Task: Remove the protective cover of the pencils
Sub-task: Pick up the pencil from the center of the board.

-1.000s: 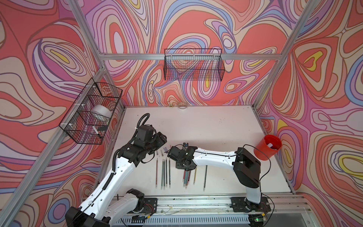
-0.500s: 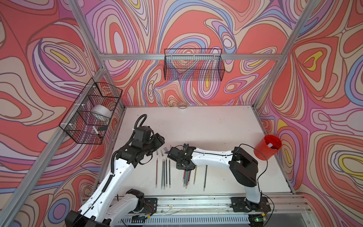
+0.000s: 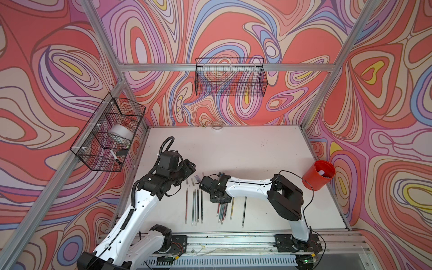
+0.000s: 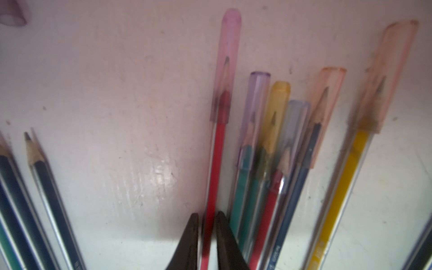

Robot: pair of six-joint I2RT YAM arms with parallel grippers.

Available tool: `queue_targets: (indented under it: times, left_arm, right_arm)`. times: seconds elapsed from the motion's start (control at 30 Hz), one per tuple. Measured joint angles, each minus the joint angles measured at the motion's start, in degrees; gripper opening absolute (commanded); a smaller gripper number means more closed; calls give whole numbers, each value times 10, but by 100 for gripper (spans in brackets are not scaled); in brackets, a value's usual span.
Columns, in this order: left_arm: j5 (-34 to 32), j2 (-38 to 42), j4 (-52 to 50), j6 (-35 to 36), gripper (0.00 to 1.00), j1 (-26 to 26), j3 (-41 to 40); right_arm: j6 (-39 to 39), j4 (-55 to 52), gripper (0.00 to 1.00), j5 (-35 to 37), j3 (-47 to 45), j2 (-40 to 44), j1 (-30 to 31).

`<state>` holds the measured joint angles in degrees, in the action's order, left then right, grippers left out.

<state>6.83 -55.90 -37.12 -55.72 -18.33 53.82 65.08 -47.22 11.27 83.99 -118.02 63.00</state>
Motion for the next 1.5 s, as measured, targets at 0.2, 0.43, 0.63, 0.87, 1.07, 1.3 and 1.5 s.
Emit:
queue_targets:
  times: [0.2, 0.43, 0.63, 0.87, 1.07, 1.3, 1.5]
  left_arm:
    - [2, 1, 0, 0, 73, 0, 0]
    - [3, 8, 0, -3, 73, 0, -9]
    - [7, 16, 1, -8, 73, 1, -12]
    - [21, 12, 5, -13, 73, 3, -15]
    - [40, 0, 21, -15, 73, 4, -16]
    - [74, -22, 57, -16, 70, 4, -26]
    - [106, -50, 92, -15, 67, 4, -26]
  right_arm:
    - [0, -2, 19, -2, 7, -6, 0]
    - [-1, -5, 12, -5, 24, -18, -1]
    - [-1, -1, 8, -9, 25, -18, -1]
    - [-6, 14, 5, -16, 16, -11, -3]
    - [-25, 59, 5, -32, -24, 31, -3]
    - [-51, 166, 5, -47, -101, 149, -3]
    - [-72, 249, 4, -55, -147, 210, -3]
